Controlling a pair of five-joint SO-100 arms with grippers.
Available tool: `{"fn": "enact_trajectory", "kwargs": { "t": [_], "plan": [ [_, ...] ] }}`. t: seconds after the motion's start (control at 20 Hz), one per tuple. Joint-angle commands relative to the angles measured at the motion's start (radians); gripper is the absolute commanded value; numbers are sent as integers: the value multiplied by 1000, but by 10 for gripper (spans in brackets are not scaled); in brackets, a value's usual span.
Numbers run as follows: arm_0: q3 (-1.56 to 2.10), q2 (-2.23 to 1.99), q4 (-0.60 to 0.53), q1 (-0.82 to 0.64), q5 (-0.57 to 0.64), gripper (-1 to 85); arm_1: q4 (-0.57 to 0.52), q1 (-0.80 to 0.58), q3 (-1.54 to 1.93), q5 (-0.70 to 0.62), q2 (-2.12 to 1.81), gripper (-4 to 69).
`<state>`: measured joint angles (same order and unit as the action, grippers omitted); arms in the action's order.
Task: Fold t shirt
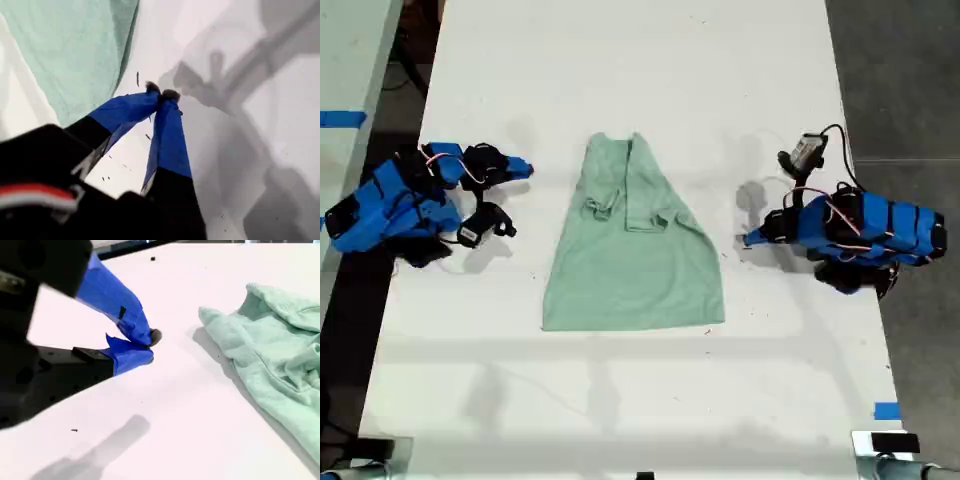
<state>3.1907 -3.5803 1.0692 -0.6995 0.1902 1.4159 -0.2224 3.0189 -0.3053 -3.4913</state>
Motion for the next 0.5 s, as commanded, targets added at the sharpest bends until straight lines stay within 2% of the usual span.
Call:
{"fn": "enact_trajectory", "kwargs": {
  "t": [0.0,0.15,0.45],
  "plan": [
    [11,-6,3,258,-37,144,-28,-14,67,-6,-6,17],
    [11,-6,3,252,-37,46,-28,-14,67,-6,-6,17],
    [9,-6,5,275,-48,-1,-28,-12,67,-6,-6,17]
  ]
}}
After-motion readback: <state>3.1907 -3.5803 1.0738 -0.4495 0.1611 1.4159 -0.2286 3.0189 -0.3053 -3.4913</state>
